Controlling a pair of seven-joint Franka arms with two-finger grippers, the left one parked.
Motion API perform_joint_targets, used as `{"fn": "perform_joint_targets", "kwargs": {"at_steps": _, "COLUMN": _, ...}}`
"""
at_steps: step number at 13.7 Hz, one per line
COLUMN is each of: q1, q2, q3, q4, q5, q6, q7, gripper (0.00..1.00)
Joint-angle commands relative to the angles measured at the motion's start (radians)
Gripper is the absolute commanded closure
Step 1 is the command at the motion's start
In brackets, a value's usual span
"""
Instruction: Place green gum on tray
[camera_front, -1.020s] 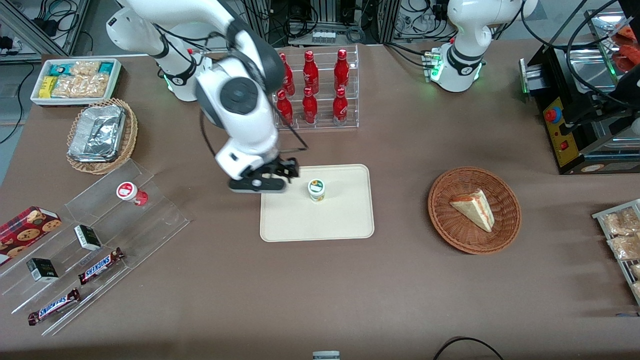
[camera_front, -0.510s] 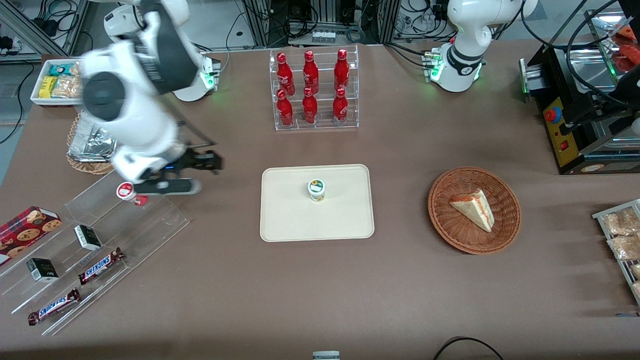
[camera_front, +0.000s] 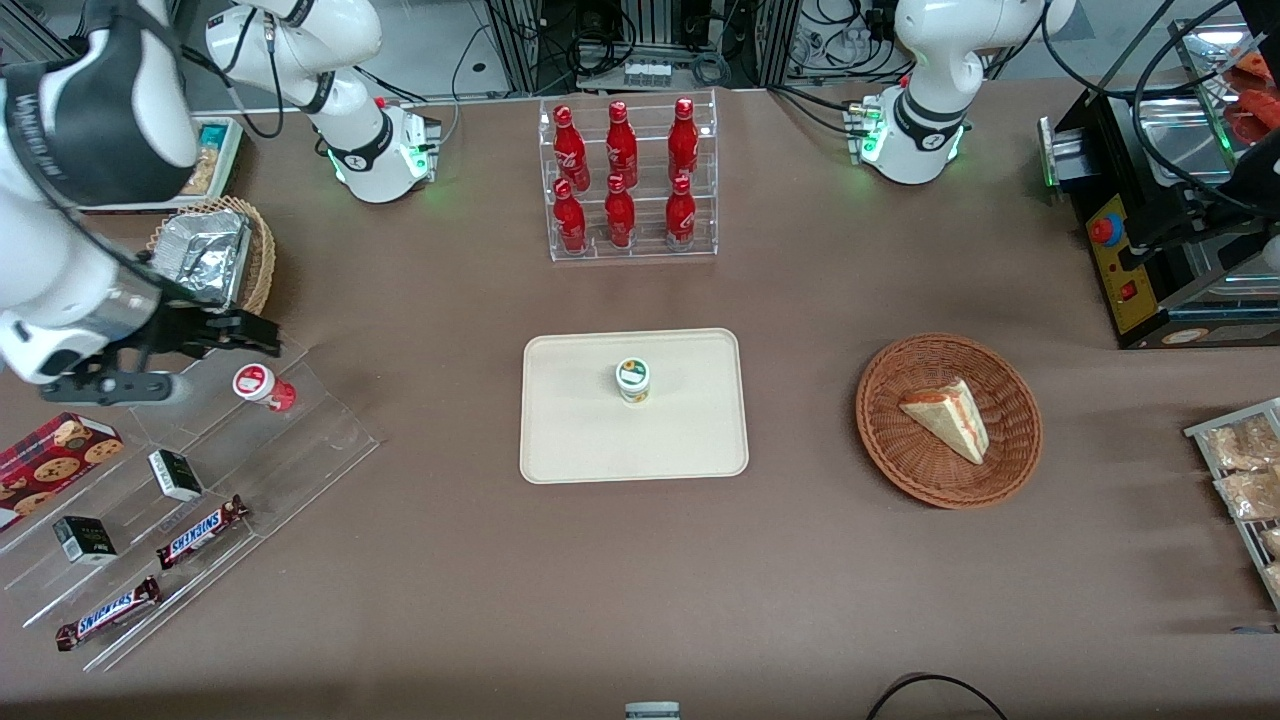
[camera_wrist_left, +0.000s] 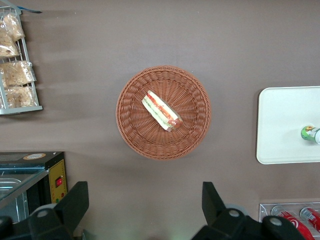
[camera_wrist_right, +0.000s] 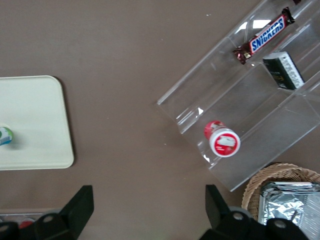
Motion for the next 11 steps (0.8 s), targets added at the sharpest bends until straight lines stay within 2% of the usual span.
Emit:
{"fn": "perform_joint_targets", "kwargs": {"at_steps": 1, "q1": -0.057, "q2": -0.027, "q3": 0.008, "q4": -0.009, "q5": 0.011, "q6": -0.024, "q7": -0.077, "gripper": 0.01}}
{"fn": "perform_joint_targets", "kwargs": {"at_steps": 5, "q1": -0.099, "q2": -0.026, "q3": 0.005, "q4": -0.008, "q5": -0.024, "q6": -0.022, "q7": -0.130, "gripper": 0.01}}
{"fn": "perform_joint_targets", "kwargs": {"at_steps": 11, "q1": -0.111, "q2": -0.078, "q3": -0.058, "q4": -0.012, "q5": -0.027, "q6": -0.051, "q7": -0.190, "gripper": 0.01}}
